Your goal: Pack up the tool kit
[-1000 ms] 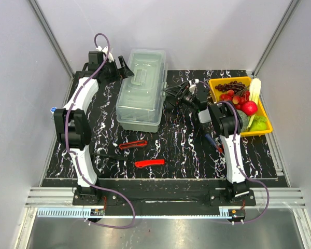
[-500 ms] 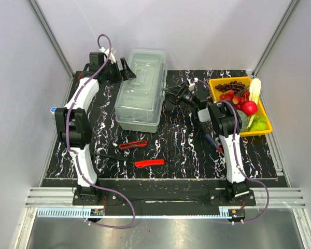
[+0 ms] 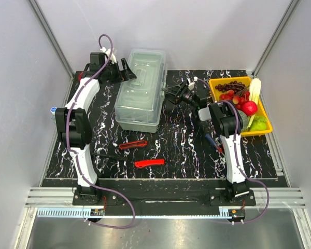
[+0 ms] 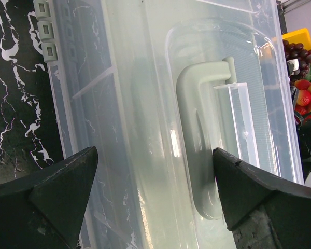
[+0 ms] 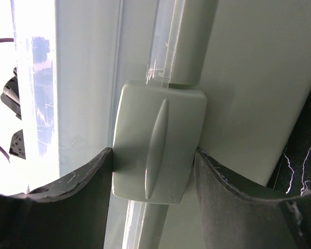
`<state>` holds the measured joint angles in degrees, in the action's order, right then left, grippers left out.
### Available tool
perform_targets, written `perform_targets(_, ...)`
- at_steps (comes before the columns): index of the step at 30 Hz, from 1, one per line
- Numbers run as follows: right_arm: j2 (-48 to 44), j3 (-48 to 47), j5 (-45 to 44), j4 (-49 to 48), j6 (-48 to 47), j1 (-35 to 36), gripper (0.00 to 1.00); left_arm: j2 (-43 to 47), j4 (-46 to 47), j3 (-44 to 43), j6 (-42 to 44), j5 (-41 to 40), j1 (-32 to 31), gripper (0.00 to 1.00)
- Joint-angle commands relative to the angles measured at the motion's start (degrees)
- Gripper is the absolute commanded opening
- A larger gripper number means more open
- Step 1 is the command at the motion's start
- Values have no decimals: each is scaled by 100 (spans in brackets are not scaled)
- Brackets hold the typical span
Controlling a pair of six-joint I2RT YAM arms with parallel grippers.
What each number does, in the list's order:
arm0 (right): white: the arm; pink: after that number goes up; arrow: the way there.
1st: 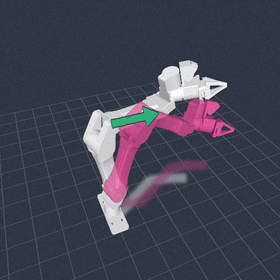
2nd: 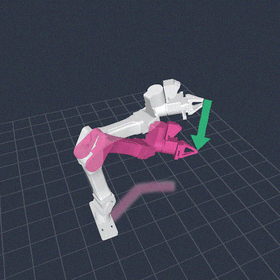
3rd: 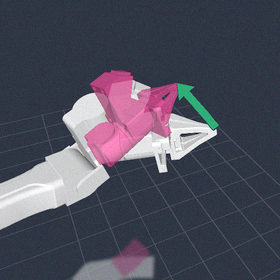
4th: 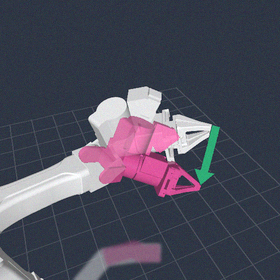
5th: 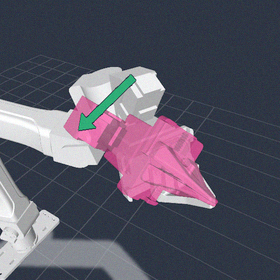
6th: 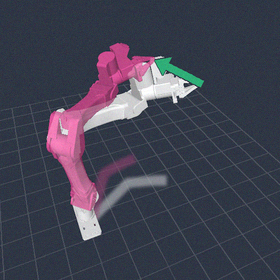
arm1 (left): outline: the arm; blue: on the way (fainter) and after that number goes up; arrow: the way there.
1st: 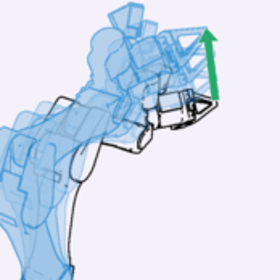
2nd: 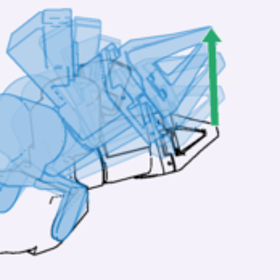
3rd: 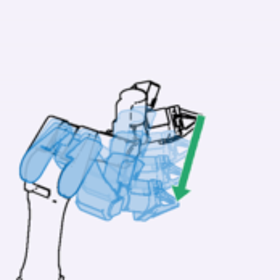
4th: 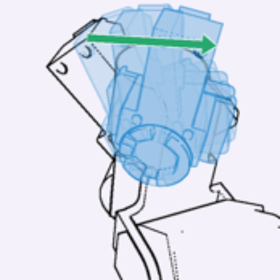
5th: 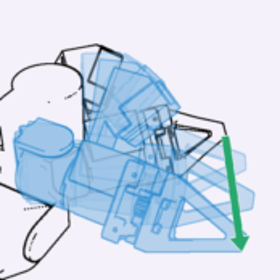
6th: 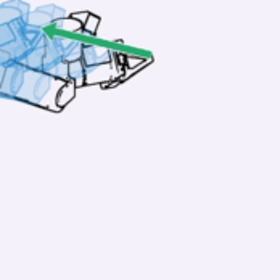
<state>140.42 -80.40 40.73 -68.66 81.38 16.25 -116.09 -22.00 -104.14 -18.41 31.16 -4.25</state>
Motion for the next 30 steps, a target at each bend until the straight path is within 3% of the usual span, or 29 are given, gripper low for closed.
perform_targets(1,-612,-72,120,-95,-404,265,32,-221,-279,42,66,207,-374,93)
perform_targets(20,-1377,33,-707,2488,-1687,265,29,-159,-279,341,22,-84,-612,92)
perform_targets(23,-1324,16,-707,2525,-1635,265,31,-159,-279,350,22,-110,-612,92)
perform_targets(24,-1298,33,-698,2490,-1591,265,34,-151,-279,350,22,-136,-612,92)
perform_targets(28,-1088,94,-532,2122,-1266,256,70,-107,-296,359,40,-198,-612,92)
perform_targets(30,-921,121,-383,1657,-977,256,80,-107,-287,368,13,-163,-621,93)
